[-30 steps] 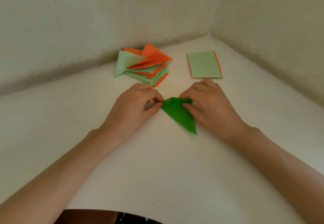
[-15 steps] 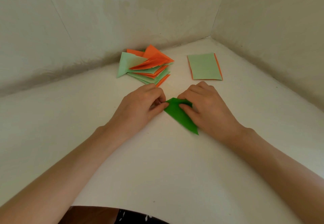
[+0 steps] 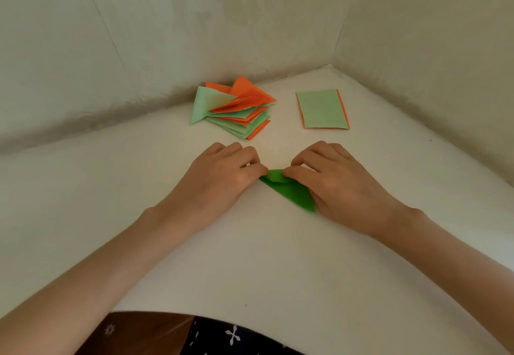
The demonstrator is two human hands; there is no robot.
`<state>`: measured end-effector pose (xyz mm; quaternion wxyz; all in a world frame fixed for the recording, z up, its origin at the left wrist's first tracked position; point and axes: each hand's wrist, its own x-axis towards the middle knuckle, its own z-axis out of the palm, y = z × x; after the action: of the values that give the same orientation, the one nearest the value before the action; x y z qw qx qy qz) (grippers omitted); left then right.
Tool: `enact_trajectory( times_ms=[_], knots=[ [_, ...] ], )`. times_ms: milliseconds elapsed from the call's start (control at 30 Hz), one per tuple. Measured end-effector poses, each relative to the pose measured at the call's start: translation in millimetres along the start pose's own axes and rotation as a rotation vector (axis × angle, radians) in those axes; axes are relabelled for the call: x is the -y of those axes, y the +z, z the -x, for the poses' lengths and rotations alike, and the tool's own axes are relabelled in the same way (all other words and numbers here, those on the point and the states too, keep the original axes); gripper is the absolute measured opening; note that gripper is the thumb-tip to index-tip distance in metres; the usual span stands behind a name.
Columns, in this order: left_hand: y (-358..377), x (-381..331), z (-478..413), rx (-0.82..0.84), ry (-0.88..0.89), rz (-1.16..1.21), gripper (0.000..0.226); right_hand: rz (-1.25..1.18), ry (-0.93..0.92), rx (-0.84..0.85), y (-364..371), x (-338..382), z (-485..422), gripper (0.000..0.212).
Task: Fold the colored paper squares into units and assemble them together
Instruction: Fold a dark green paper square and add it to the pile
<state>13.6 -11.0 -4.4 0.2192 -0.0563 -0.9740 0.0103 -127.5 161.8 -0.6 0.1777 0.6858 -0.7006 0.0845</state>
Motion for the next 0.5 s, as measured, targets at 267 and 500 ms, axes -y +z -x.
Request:
enact_trajectory(
  times_ms=[267, 500],
  knots=[
    [-5, -14, 14, 0.076, -0.106, -0.021, 0.045, -0.007, 0.055, 0.041, -1, 9, 12, 0.05],
    [-11, -26, 18, 0.172, -0.159, -0.052, 0.046, -0.287, 0.27, 0.021, -9, 16, 9, 0.056]
  ],
)
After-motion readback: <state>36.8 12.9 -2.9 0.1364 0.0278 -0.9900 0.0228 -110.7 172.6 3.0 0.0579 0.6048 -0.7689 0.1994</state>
